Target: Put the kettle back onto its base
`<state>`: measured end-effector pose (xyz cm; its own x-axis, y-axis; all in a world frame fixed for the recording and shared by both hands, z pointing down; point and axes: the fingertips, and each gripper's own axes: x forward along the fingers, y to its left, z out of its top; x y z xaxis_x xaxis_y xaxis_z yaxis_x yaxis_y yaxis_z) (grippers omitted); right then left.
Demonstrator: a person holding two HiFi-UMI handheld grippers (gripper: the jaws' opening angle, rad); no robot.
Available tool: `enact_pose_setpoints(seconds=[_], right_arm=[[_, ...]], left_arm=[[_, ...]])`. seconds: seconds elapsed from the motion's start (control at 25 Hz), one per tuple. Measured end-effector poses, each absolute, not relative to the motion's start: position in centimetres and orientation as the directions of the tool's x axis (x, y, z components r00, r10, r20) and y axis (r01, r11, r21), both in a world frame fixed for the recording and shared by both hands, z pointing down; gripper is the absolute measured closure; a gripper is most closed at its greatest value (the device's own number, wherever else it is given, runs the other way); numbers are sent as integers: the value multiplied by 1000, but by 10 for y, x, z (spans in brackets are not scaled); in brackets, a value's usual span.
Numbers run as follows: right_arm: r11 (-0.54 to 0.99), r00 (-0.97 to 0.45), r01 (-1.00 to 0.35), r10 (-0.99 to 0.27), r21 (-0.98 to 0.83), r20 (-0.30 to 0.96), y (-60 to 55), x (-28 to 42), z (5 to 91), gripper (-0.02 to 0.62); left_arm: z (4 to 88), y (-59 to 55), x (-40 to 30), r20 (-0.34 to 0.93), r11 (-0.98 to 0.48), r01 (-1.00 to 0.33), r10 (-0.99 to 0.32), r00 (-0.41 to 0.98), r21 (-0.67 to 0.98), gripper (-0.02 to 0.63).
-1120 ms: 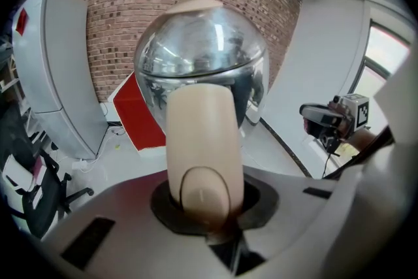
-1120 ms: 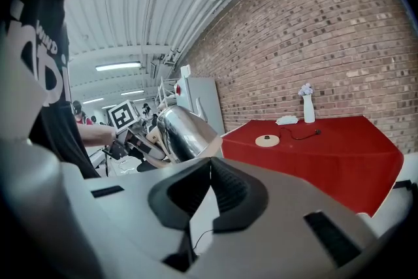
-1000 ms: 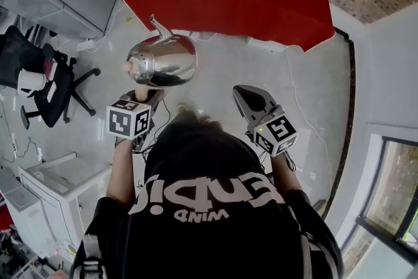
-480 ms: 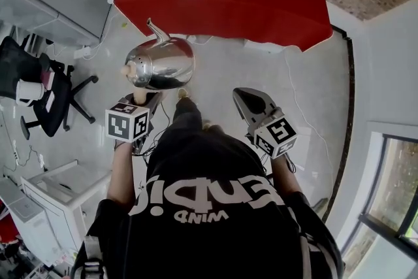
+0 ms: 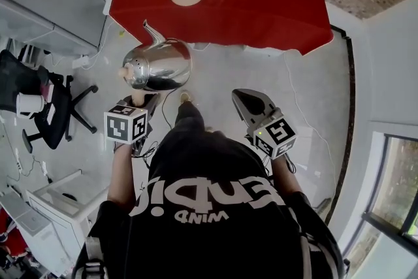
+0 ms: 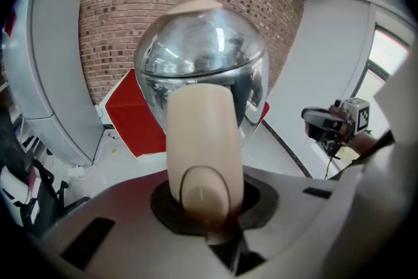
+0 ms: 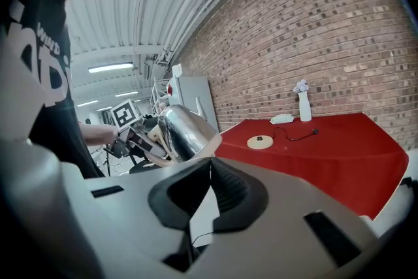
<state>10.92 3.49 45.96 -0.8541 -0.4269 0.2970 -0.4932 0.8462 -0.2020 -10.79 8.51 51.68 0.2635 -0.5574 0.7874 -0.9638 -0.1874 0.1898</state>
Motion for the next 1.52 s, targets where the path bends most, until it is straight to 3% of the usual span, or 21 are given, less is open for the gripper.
enact_pose_setpoints(seconds=[0.4,1.2,1.52], right_arm=[[834,-842,-511,-436,-211,318,-20,86,463,572],[810,-819,-554,-488,-192,302,-117,-31,445,572],[785,-786,-597,-532,-167,314,-136,-29,442,572]], left_arm=[[517,26,-130,792,-210,-957,-539,286,202,553],[508,-71,-225,807,-307,-928,-482,342,210,552],[505,-87,-227,796,-337,-914,-478,371,224,552]])
